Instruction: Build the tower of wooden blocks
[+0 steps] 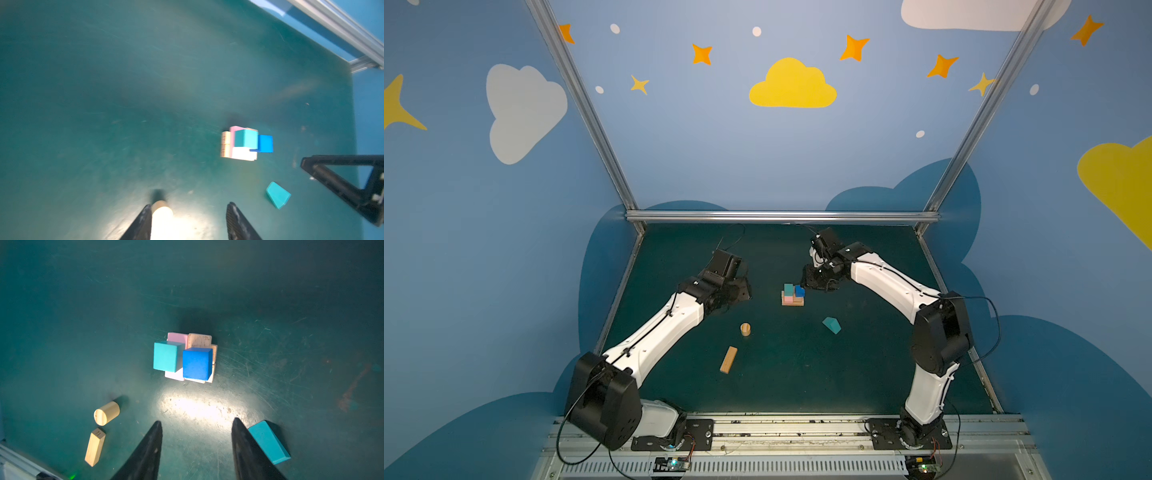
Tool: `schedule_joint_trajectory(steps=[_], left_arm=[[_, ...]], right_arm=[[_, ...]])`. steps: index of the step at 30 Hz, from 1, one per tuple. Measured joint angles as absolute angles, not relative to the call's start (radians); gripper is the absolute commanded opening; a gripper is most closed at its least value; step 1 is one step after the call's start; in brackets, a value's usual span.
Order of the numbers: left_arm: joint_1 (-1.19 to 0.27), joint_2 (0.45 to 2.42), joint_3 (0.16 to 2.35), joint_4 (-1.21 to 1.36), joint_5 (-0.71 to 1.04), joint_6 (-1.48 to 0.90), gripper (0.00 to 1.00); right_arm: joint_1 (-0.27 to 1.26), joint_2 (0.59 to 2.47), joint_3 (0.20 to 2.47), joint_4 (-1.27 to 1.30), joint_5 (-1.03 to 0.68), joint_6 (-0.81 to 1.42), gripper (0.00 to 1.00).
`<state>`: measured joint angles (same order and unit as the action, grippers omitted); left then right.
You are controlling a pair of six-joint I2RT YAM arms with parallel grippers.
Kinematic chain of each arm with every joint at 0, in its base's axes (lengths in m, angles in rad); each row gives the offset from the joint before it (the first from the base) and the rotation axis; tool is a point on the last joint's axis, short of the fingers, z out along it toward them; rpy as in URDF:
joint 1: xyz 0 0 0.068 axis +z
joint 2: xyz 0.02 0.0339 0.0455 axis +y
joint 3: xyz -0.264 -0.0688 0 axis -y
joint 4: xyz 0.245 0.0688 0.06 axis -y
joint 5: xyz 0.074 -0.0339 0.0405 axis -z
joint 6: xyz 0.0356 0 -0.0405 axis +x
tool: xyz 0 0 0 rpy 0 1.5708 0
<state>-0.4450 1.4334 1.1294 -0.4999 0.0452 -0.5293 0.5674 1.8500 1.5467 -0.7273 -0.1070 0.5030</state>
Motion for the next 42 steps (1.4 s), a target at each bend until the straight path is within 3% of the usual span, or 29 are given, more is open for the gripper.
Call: schedule_joint_trajectory(steps=[14,23,30,34,42], left_arm=[[-0.445,1.867,1.537,-0.538,0.205,-0.510,0.73],[-0.457,1.935,1.624,-0.503,0.197,-0.555,0.69],[-0.480,1.978,1.589,-0.496,0.197,-0.580,0.65],[-0.493,1.999,1.589,-0.488,0.198,-0.583,0.57],[-0.505,2.040,1.590,-0.482,0.199,-0.585,0.56]], right_arm=[[0.486,1.819,1.307,-0.406,-0.297,0.559,0.57],[0.477,1.822,1.228,-0.195,-0.384,0.605,0.56],[0.477,1.845,1.188,-0.171,-0.389,0.614,0.55],[0.477,1.845,1.183,-0.159,-0.387,0.614,0.55],[0.475,1.847,1.179,-0.125,-0.393,0.624,0.52]])
